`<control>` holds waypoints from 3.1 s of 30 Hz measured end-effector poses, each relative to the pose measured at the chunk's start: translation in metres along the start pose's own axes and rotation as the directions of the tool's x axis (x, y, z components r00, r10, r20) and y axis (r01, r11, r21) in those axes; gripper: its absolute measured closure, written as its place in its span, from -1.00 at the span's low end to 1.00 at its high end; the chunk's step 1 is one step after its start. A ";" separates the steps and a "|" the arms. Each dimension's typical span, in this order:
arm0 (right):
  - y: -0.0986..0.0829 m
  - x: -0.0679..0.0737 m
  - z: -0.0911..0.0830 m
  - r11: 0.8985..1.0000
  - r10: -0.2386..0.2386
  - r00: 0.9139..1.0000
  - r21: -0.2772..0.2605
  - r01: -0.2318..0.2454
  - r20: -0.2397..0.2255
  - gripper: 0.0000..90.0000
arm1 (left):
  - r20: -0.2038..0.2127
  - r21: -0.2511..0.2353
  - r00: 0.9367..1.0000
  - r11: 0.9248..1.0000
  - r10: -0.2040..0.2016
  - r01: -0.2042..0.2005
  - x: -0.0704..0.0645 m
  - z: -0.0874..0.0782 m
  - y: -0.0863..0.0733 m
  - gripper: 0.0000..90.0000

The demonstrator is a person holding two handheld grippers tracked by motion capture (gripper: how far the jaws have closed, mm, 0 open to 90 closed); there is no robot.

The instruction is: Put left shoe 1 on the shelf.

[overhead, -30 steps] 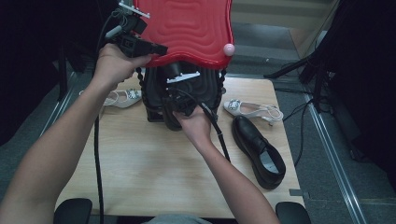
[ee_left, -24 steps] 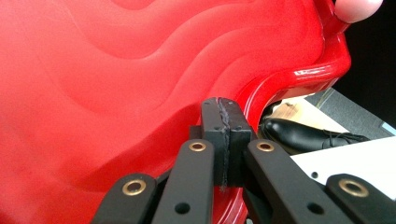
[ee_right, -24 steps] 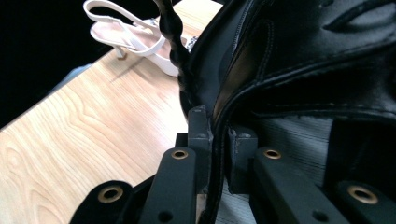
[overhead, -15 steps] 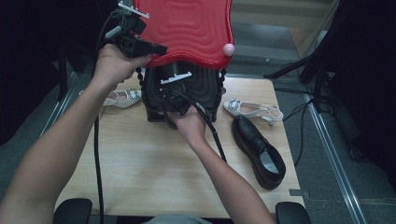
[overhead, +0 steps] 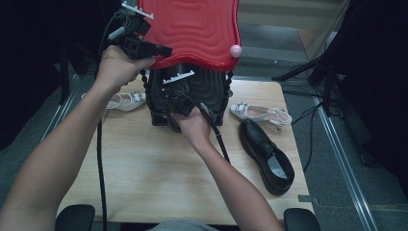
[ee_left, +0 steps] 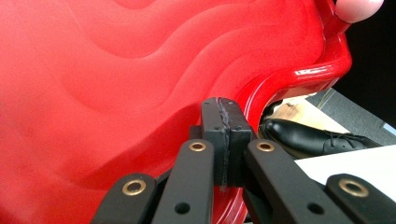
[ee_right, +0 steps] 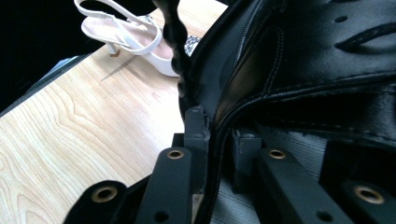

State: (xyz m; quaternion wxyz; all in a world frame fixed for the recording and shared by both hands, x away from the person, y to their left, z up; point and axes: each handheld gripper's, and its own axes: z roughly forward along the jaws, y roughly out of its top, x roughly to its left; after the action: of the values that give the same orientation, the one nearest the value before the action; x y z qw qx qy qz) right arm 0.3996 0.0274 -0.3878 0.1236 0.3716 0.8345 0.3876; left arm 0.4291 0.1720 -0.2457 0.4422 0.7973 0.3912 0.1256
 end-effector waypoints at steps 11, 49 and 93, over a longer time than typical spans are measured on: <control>0.001 -0.002 -0.002 0.999 0.025 0.999 0.025 -0.024 -0.033 0.62 | 0.000 -0.001 1.000 1.000 0.003 -0.003 0.000 0.000 0.000 1.00; 0.016 -0.010 -0.005 0.999 0.027 1.000 -0.039 -0.027 0.012 0.63 | -0.002 0.001 1.000 1.000 -0.001 0.001 0.000 0.000 0.000 1.00; -0.082 -0.035 -0.046 0.992 0.123 0.983 -0.011 -0.126 -0.138 1.00 | -0.009 0.003 1.000 1.000 0.002 -0.002 -0.001 0.000 0.000 1.00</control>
State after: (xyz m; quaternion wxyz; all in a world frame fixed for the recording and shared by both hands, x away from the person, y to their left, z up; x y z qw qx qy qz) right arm 0.3580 -0.0580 -0.4203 0.0450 0.3942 0.8124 0.4272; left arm 0.4284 0.1715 -0.2457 0.4392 0.7977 0.3927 0.1291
